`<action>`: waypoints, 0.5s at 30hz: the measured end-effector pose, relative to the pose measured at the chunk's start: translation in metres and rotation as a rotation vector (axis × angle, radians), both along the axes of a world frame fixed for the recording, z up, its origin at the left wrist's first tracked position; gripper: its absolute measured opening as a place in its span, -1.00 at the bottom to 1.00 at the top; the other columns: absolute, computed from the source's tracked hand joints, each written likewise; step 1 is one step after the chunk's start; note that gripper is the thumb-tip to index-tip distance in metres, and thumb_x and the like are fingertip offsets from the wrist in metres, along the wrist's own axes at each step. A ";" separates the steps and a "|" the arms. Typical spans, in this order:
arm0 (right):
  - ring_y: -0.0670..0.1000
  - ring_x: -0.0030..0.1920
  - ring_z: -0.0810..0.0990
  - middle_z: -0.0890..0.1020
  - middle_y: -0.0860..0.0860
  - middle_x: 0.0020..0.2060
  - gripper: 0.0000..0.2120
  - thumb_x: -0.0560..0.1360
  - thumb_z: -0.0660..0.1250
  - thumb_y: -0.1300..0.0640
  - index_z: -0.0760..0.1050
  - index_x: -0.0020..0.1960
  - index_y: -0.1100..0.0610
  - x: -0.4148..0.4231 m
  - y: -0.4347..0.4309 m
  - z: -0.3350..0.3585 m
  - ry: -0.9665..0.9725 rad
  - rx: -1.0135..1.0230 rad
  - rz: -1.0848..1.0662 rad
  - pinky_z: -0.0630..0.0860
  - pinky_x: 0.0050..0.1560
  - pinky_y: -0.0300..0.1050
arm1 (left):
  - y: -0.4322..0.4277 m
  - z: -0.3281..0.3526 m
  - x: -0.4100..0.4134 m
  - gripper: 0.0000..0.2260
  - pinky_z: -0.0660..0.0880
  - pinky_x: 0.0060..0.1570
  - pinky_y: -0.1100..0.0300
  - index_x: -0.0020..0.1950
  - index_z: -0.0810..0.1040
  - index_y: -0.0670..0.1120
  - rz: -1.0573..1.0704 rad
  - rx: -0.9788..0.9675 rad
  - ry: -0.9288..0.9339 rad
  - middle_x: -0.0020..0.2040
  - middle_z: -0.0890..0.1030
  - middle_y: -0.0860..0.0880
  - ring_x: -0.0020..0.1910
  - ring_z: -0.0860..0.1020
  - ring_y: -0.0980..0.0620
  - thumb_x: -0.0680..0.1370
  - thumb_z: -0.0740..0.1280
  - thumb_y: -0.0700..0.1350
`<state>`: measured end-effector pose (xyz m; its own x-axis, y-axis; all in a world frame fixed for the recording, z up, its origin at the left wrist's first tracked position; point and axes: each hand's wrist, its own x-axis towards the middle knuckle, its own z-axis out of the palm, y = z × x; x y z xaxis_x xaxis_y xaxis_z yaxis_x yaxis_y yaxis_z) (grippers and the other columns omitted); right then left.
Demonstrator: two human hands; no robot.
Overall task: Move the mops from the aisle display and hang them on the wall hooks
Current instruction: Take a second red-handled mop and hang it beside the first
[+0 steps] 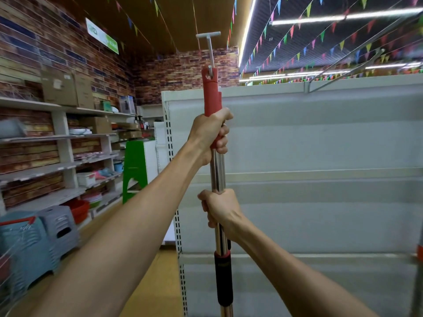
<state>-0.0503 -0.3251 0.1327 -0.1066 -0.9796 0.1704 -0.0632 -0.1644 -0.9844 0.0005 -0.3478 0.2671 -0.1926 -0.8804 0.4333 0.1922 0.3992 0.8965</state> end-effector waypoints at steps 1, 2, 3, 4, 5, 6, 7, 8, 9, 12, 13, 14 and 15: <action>-0.01 -0.53 0.32 0.39 0.04 -0.48 -0.75 0.53 0.32 0.20 0.44 -0.31 0.16 0.000 -0.003 -0.002 -0.001 0.006 -0.002 0.34 -0.43 -0.13 | -0.004 -0.002 0.000 -0.80 0.23 -0.56 0.26 -0.22 0.36 -0.06 0.001 0.006 0.002 -0.50 0.31 0.04 -0.60 0.23 0.07 0.53 0.35 -0.17; -0.01 -0.53 0.33 0.39 0.04 -0.48 -0.75 0.53 0.31 0.19 0.44 -0.31 0.16 0.000 -0.006 -0.003 -0.005 0.012 -0.004 0.34 -0.43 -0.13 | -0.008 -0.004 -0.001 -0.81 0.23 -0.56 0.26 -0.21 0.37 -0.07 0.002 0.009 0.002 -0.49 0.31 0.04 -0.60 0.24 0.07 0.53 0.35 -0.17; -0.01 -0.53 0.33 0.39 0.05 -0.48 -0.75 0.53 0.31 0.19 0.44 -0.31 0.16 0.000 -0.009 -0.005 -0.009 0.018 -0.004 0.35 -0.43 -0.13 | -0.012 -0.005 -0.002 -0.81 0.23 -0.55 0.26 -0.20 0.37 -0.07 0.005 0.007 0.002 -0.49 0.31 0.04 -0.60 0.24 0.07 0.53 0.36 -0.17; -0.01 -0.53 0.33 0.39 0.05 -0.48 -0.75 0.53 0.31 0.19 0.44 -0.32 0.16 0.000 -0.013 -0.005 -0.012 0.023 -0.004 0.35 -0.43 -0.13 | -0.015 -0.006 -0.003 -0.82 0.24 -0.55 0.25 -0.19 0.38 -0.08 0.010 0.001 0.001 -0.49 0.32 0.04 -0.60 0.25 0.07 0.53 0.36 -0.17; 0.00 -0.53 0.33 0.39 0.06 -0.48 -0.76 0.53 0.31 0.19 0.44 -0.32 0.16 -0.001 -0.016 -0.006 -0.013 0.025 -0.003 0.35 -0.43 -0.13 | -0.019 -0.007 -0.005 -0.82 0.24 -0.55 0.25 -0.18 0.38 -0.08 0.017 -0.008 0.000 -0.49 0.32 0.04 -0.60 0.25 0.08 0.53 0.37 -0.17; 0.00 -0.54 0.33 0.39 0.06 -0.48 -0.76 0.52 0.31 0.20 0.44 -0.32 0.17 -0.001 -0.020 -0.006 -0.015 0.025 -0.001 0.35 -0.43 -0.13 | -0.023 -0.008 -0.006 -0.83 0.25 -0.56 0.25 -0.17 0.38 -0.09 0.025 -0.013 -0.002 -0.49 0.33 0.04 -0.60 0.25 0.08 0.53 0.37 -0.16; 0.00 -0.54 0.34 0.40 0.06 -0.49 -0.76 0.52 0.31 0.20 0.45 -0.33 0.17 -0.001 -0.024 -0.006 -0.017 0.026 0.001 0.36 -0.43 -0.13 | -0.027 -0.008 -0.007 -0.84 0.25 -0.56 0.25 -0.16 0.39 -0.09 0.033 -0.017 -0.006 -0.49 0.33 0.04 -0.60 0.26 0.08 0.53 0.37 -0.16; 0.00 -0.53 0.35 0.40 0.06 -0.49 -0.76 0.52 0.31 0.19 0.45 -0.33 0.17 -0.001 -0.028 -0.006 -0.019 0.029 0.005 0.37 -0.42 -0.12 | -0.031 -0.008 -0.007 -0.84 0.25 -0.57 0.26 -0.16 0.40 -0.10 0.040 -0.019 -0.007 -0.49 0.33 0.04 -0.60 0.26 0.08 0.53 0.37 -0.16; 0.00 -0.53 0.35 0.41 0.05 -0.49 -0.76 0.52 0.31 0.19 0.46 -0.33 0.17 -0.001 -0.032 -0.006 -0.020 0.032 0.012 0.37 -0.41 -0.11 | -0.035 -0.009 -0.008 -0.85 0.26 -0.57 0.26 -0.15 0.40 -0.10 0.046 -0.021 -0.008 -0.48 0.33 0.04 -0.60 0.26 0.09 0.53 0.36 -0.16; -0.01 -0.53 0.35 0.40 0.03 -0.50 -0.76 0.53 0.31 0.18 0.45 -0.31 0.17 -0.002 -0.045 -0.007 -0.024 0.049 0.039 0.36 -0.42 -0.12 | -0.046 -0.009 -0.009 -0.85 0.25 -0.57 0.26 -0.16 0.40 -0.10 0.062 -0.027 -0.013 -0.48 0.33 0.04 -0.60 0.25 0.09 0.53 0.36 -0.16; -0.01 -0.53 0.35 0.40 0.03 -0.50 -0.76 0.53 0.31 0.18 0.45 -0.31 0.16 -0.002 -0.050 -0.007 -0.024 0.052 0.047 0.36 -0.42 -0.12 | -0.050 -0.009 -0.010 -0.85 0.25 -0.57 0.26 -0.15 0.40 -0.11 0.064 -0.029 -0.016 -0.48 0.33 0.04 -0.60 0.25 0.09 0.53 0.36 -0.16; -0.01 -0.52 0.34 0.40 0.02 -0.50 -0.75 0.54 0.31 0.17 0.45 -0.31 0.16 -0.002 -0.054 -0.007 -0.026 0.052 0.052 0.36 -0.41 -0.12 | -0.053 -0.009 -0.010 -0.85 0.25 -0.57 0.26 -0.16 0.40 -0.11 0.064 -0.031 -0.020 -0.47 0.33 0.03 -0.60 0.25 0.09 0.53 0.36 -0.16; -0.02 -0.53 0.34 0.39 0.01 -0.50 -0.75 0.54 0.31 0.17 0.45 -0.31 0.16 -0.003 -0.059 -0.008 -0.029 0.052 0.056 0.36 -0.42 -0.13 | -0.057 -0.010 -0.010 -0.85 0.25 -0.57 0.26 -0.16 0.40 -0.11 0.064 -0.033 -0.023 -0.47 0.33 0.03 -0.59 0.25 0.08 0.53 0.36 -0.16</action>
